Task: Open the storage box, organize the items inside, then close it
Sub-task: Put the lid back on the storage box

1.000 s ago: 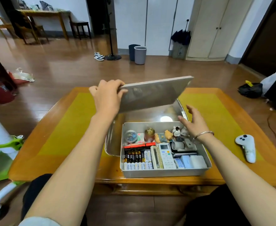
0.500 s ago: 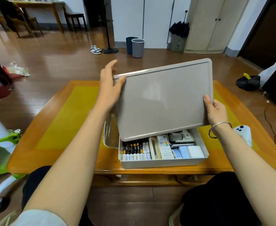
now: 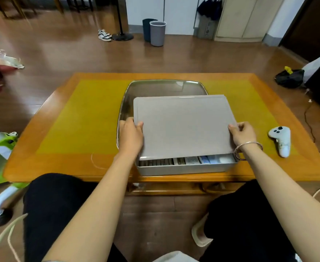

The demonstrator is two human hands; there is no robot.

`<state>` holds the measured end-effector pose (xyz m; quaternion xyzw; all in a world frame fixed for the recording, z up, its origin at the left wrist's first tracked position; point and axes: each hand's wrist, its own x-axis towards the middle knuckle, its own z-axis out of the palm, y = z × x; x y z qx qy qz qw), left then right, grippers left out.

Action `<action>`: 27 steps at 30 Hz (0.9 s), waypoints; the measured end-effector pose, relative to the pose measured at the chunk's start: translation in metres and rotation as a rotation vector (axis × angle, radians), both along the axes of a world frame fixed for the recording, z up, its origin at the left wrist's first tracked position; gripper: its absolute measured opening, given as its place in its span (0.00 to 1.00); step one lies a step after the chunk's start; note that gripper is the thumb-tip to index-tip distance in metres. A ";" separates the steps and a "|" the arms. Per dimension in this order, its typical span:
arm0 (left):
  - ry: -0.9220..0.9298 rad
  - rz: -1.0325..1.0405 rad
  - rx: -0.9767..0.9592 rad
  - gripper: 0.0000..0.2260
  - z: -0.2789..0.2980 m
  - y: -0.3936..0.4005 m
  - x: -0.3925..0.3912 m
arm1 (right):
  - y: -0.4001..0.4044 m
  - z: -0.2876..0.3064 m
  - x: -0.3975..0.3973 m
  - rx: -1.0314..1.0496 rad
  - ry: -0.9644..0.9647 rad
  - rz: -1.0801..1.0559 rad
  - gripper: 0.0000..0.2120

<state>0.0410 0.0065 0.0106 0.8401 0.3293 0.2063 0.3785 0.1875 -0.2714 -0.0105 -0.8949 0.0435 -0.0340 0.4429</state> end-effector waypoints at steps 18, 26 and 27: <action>0.132 0.047 0.003 0.12 -0.035 -0.009 -0.005 | 0.002 -0.022 -0.031 -0.266 -0.030 -0.005 0.18; 0.095 0.048 0.016 0.12 -0.032 -0.010 -0.003 | 0.002 -0.023 -0.032 -0.223 -0.047 -0.023 0.18; 0.096 0.045 0.017 0.12 -0.032 -0.010 -0.002 | 0.001 -0.023 -0.031 -0.222 -0.046 -0.023 0.18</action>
